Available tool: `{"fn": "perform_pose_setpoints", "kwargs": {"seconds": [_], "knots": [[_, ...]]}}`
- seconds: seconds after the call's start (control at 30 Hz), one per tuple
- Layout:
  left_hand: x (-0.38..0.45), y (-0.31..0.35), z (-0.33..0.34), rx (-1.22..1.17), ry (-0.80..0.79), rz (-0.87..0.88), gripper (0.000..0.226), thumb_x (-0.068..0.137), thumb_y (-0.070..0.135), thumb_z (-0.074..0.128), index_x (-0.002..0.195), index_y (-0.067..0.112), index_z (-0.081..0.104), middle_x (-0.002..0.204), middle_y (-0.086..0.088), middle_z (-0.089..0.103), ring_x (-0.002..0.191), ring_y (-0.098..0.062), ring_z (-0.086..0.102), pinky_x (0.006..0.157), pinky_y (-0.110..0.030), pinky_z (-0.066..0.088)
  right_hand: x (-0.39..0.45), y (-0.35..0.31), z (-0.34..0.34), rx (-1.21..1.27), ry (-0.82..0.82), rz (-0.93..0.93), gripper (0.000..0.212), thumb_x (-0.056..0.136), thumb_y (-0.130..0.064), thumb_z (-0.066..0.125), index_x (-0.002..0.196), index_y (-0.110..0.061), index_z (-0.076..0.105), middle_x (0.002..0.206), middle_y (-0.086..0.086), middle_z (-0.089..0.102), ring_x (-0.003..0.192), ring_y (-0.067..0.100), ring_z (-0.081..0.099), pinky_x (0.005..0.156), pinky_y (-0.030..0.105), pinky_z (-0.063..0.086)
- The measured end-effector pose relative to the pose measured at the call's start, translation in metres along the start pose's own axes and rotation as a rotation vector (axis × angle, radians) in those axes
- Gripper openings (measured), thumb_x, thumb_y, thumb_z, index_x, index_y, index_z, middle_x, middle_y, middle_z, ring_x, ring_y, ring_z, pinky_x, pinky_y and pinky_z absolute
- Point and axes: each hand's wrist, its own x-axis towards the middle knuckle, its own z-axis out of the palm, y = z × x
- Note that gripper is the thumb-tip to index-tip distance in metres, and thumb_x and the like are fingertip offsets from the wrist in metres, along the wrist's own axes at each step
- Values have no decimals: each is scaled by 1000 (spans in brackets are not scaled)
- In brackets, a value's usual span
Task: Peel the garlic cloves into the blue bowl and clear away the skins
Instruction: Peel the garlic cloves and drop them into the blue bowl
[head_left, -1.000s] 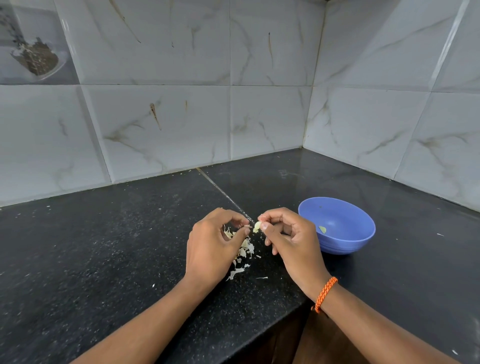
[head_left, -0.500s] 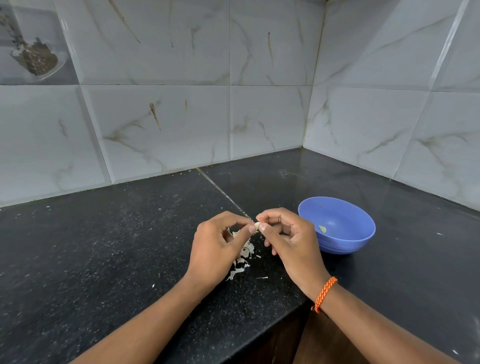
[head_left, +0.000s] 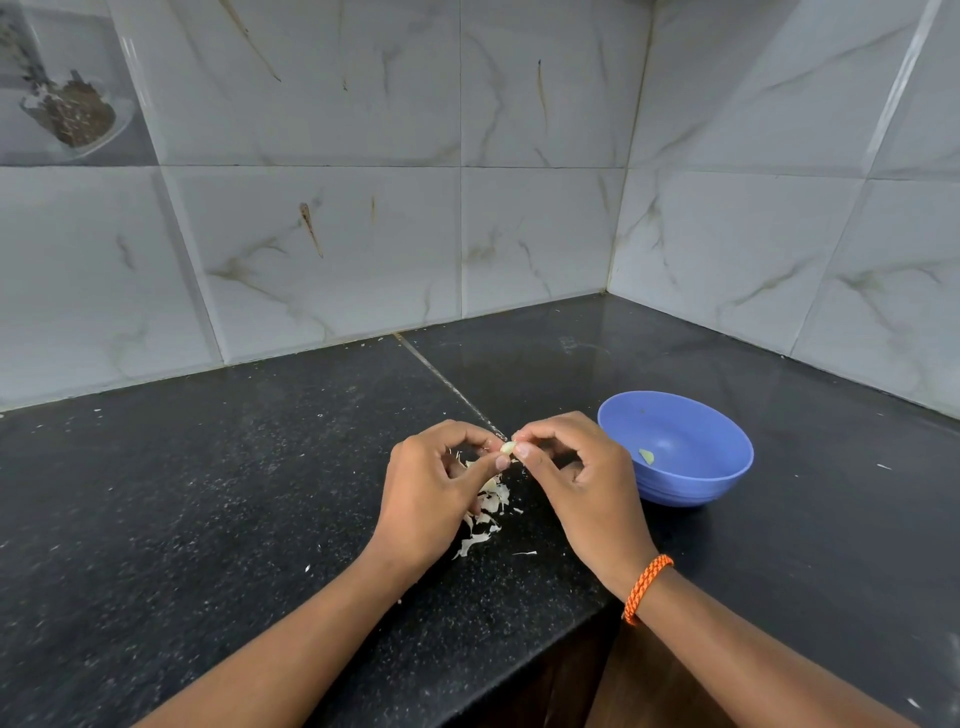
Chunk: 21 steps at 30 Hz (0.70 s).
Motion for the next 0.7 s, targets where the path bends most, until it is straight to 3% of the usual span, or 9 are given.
{"fn": "perform_pose_setpoints", "kwargs": {"seconds": [0.2, 0.57, 0.7], "knots": [[0, 1, 0, 6, 17, 12, 8, 93, 24, 86, 95, 25, 79, 91, 9, 79, 51, -20, 69, 52, -26, 52, -2, -2, 2, -93, -10, -70, 19, 94, -12, 79, 109, -23, 78, 99, -15, 71, 92, 9, 70, 67, 11, 51], [-2, 5, -1, 7, 49, 37, 9, 92, 27, 87, 91, 30, 79, 89, 11, 78, 50, -20, 68, 52, -37, 56, -3, -3, 1, -59, 16, -81, 13, 96, -14, 78, 105, -23, 77, 99, -13, 75, 93, 9, 73, 67, 11, 51], [-3, 8, -2, 37, 58, 56, 13, 90, 25, 90, 88, 31, 78, 85, 11, 78, 50, -21, 67, 51, -31, 54, -3, -2, 0, 140, -35, 12, 13, 99, -12, 73, 108, -20, 77, 97, -7, 79, 93, 15, 78, 65, 26, 61]]}}
